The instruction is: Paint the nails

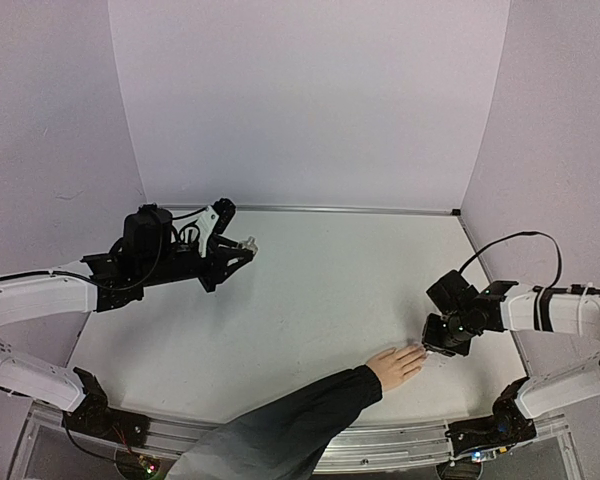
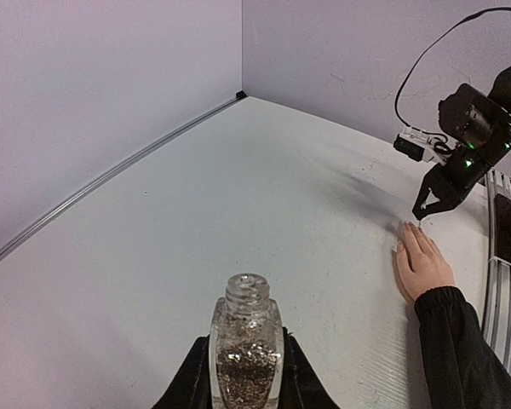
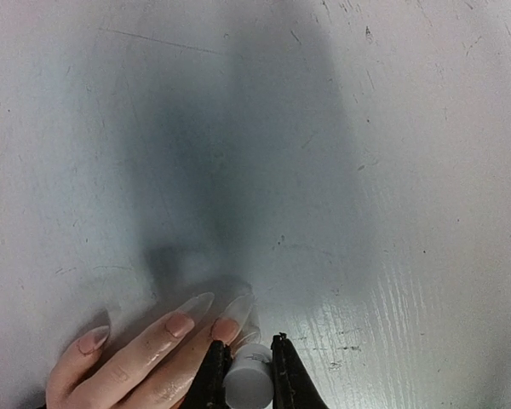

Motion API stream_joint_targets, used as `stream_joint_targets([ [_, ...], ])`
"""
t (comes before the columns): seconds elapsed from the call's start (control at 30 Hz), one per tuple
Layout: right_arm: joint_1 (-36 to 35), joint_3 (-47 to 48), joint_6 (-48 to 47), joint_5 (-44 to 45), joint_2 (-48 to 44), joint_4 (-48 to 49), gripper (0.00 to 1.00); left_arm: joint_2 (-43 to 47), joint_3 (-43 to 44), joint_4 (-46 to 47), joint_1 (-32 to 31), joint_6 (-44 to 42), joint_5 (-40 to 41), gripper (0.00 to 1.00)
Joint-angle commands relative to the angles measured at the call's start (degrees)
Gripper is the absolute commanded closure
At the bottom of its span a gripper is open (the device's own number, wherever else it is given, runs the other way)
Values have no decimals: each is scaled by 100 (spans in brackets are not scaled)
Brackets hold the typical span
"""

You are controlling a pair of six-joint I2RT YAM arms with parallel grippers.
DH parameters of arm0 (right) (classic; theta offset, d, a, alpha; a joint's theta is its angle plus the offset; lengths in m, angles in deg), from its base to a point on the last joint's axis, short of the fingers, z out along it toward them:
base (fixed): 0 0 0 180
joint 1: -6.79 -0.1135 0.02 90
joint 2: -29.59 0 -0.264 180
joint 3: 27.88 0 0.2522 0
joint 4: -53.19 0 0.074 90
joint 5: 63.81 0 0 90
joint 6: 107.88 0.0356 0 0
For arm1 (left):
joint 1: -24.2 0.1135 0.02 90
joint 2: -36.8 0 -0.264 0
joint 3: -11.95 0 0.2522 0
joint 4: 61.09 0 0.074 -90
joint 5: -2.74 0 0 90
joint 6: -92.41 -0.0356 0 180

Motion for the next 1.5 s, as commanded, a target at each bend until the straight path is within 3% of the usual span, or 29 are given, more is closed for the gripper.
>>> stream_joint_targets([
  [0.0, 22, 38, 61, 226, 100, -222, 100, 164, 327, 167, 24, -85, -80, 100],
  [0.47, 26, 91, 199, 415, -10, -181, 100, 173, 311, 157, 20, -109, -55, 100],
  [0.93, 22, 147, -205, -37, -329, -589, 100, 166, 318, 157, 24, -78, -89, 100],
  [1.47, 28, 128, -330, -205, -274, -126, 100, 192, 292, 157, 25, -68, -91, 100],
])
